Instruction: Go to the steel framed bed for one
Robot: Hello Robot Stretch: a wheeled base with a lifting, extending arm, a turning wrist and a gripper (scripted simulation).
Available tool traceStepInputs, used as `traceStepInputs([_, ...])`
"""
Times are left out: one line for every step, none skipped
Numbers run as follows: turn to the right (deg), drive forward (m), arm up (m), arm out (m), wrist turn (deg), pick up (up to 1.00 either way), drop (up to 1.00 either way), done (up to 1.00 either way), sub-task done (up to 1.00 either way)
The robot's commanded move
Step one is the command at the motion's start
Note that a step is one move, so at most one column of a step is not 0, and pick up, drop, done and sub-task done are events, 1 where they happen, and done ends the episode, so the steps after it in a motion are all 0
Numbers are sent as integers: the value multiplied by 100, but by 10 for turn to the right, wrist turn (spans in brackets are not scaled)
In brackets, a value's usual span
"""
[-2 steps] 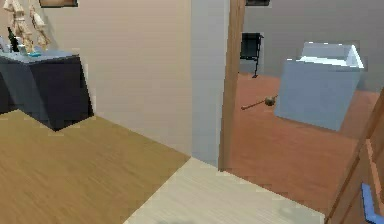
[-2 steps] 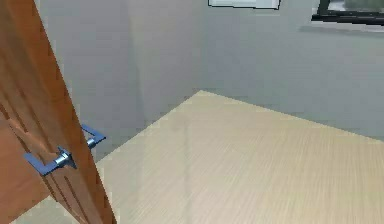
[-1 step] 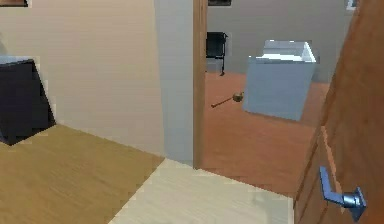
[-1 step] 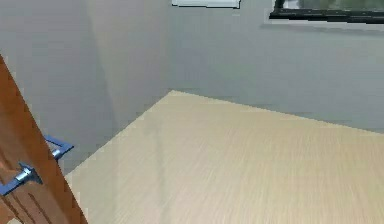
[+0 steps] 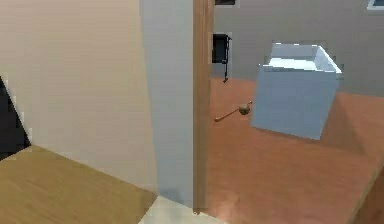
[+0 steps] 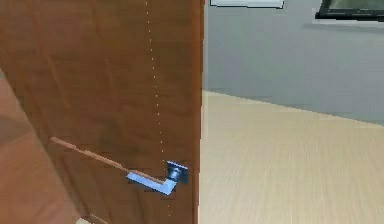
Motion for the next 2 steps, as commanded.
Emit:
traceStepInputs([210,0,0,0,0,0,0,0,0])
traceStepInputs([0,95,0,0,0,0,0,0,0])
